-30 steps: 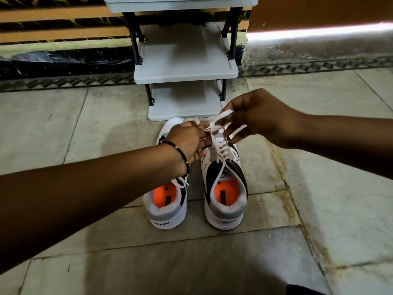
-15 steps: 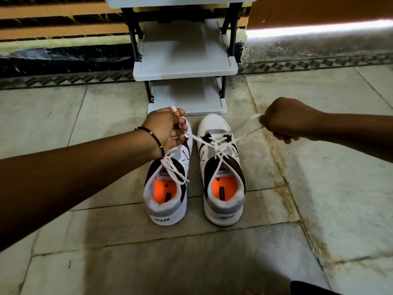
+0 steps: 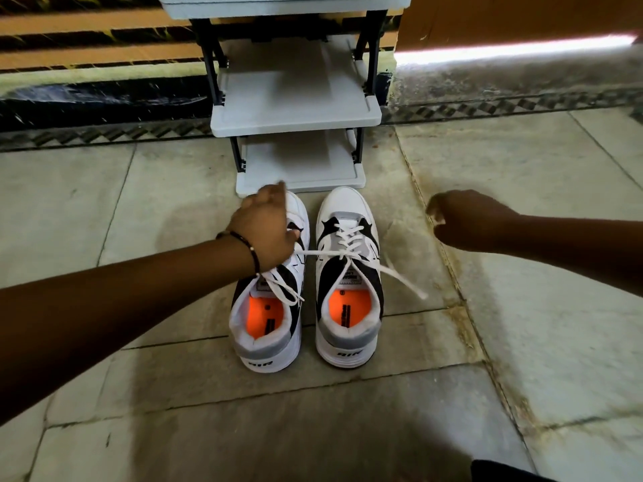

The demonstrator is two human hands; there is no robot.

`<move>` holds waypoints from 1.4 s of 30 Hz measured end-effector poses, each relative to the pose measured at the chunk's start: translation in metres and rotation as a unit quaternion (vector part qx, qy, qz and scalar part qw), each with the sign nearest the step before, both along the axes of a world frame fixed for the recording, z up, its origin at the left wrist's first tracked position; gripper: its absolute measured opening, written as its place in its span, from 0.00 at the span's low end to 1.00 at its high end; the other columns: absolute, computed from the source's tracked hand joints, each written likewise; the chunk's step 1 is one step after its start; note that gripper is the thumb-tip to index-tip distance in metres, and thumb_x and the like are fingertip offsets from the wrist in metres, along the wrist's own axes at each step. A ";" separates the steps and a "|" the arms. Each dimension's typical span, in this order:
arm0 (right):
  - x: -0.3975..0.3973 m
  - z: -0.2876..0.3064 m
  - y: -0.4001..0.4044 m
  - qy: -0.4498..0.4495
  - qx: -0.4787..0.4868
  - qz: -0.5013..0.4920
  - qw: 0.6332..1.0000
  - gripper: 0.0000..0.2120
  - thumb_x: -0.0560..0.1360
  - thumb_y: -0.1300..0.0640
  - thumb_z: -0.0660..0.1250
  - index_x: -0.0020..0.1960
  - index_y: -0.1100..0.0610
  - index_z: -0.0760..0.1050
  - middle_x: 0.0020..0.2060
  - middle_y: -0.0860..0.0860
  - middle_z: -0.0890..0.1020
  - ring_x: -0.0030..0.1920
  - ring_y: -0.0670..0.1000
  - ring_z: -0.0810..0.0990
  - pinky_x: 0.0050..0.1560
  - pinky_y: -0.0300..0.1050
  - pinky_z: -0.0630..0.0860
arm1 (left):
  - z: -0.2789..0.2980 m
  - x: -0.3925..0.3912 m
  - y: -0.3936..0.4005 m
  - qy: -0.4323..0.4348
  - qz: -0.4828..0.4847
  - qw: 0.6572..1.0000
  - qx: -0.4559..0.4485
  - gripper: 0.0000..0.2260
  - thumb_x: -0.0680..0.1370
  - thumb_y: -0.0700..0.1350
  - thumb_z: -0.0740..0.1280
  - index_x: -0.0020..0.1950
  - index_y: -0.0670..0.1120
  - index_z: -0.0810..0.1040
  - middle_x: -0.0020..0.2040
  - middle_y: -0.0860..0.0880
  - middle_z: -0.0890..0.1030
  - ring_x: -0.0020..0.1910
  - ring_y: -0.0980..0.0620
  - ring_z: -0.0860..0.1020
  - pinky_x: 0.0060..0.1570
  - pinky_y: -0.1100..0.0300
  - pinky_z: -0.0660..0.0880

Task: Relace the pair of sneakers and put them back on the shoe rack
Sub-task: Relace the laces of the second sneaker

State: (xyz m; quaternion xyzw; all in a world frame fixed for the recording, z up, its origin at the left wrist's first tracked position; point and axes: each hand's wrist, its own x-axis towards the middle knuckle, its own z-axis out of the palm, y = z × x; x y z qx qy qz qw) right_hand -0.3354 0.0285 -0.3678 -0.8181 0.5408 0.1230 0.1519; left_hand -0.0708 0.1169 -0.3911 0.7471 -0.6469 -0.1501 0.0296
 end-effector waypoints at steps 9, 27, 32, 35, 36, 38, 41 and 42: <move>0.050 -0.008 0.045 -0.068 0.065 0.159 0.983 0.15 0.70 0.47 0.70 0.50 0.56 0.77 0.46 0.52 0.82 0.44 0.51 0.79 0.46 0.51 0.78 | -0.002 -0.032 0.008 -0.107 -0.227 0.968 0.000 0.11 0.77 0.49 0.58 0.51 0.46 0.78 0.48 0.42 0.82 0.53 0.41 0.77 0.57 0.54 0.67; 0.046 -0.012 0.036 -0.041 -0.021 0.254 0.966 0.06 0.74 0.58 0.65 0.40 0.57 0.73 0.35 0.53 0.77 0.35 0.54 0.78 0.37 0.50 0.78 | 0.005 -0.022 0.001 -0.177 -0.273 0.945 -0.029 0.05 0.77 0.46 0.59 0.46 0.53 0.74 0.43 0.48 0.82 0.49 0.45 0.78 0.57 0.54 0.62; 0.049 -0.005 0.028 -0.052 -0.037 0.255 0.965 0.06 0.74 0.57 0.66 0.43 0.60 0.75 0.33 0.53 0.76 0.35 0.55 0.78 0.34 0.46 0.75 | 0.013 -0.020 -0.007 -0.188 -0.271 0.943 -0.040 0.06 0.77 0.45 0.59 0.48 0.53 0.74 0.40 0.52 0.80 0.49 0.48 0.78 0.58 0.54 0.61; 0.050 -0.005 0.031 -0.043 -0.031 0.256 0.965 0.06 0.74 0.56 0.66 0.44 0.60 0.75 0.34 0.53 0.76 0.34 0.55 0.77 0.35 0.46 0.76 | 0.011 -0.020 -0.004 -0.184 -0.285 0.940 -0.031 0.05 0.77 0.45 0.59 0.46 0.54 0.74 0.41 0.52 0.80 0.49 0.48 0.78 0.58 0.53 0.61; 0.050 -0.005 0.033 -0.032 -0.025 0.255 0.966 0.07 0.74 0.56 0.66 0.44 0.60 0.75 0.34 0.53 0.76 0.33 0.54 0.76 0.35 0.45 0.75 | 0.009 -0.020 -0.002 -0.182 -0.291 0.939 -0.029 0.05 0.77 0.45 0.59 0.46 0.54 0.73 0.41 0.52 0.80 0.49 0.48 0.78 0.58 0.53 0.61; 0.049 -0.007 0.037 -0.013 -0.013 0.252 0.968 0.07 0.75 0.56 0.65 0.45 0.61 0.75 0.35 0.54 0.77 0.33 0.53 0.74 0.34 0.45 0.74 | 0.006 -0.020 0.001 -0.175 -0.294 0.939 -0.024 0.05 0.77 0.45 0.59 0.45 0.54 0.73 0.40 0.52 0.79 0.49 0.48 0.78 0.56 0.53 0.62; 0.049 -0.009 0.038 0.001 0.005 0.241 0.971 0.07 0.75 0.58 0.65 0.47 0.62 0.74 0.41 0.58 0.81 0.36 0.55 0.77 0.37 0.45 0.76 | 0.004 -0.019 0.001 -0.177 -0.294 0.938 -0.040 0.05 0.77 0.45 0.59 0.47 0.52 0.74 0.44 0.50 0.82 0.50 0.47 0.77 0.54 0.54 0.63; 0.050 -0.008 0.037 0.009 0.016 0.228 0.973 0.06 0.74 0.59 0.64 0.48 0.62 0.74 0.42 0.59 0.81 0.38 0.55 0.79 0.39 0.46 0.78 | 0.004 -0.018 0.000 -0.179 -0.297 0.937 -0.047 0.05 0.77 0.45 0.59 0.47 0.51 0.74 0.45 0.50 0.82 0.51 0.47 0.76 0.54 0.53 0.64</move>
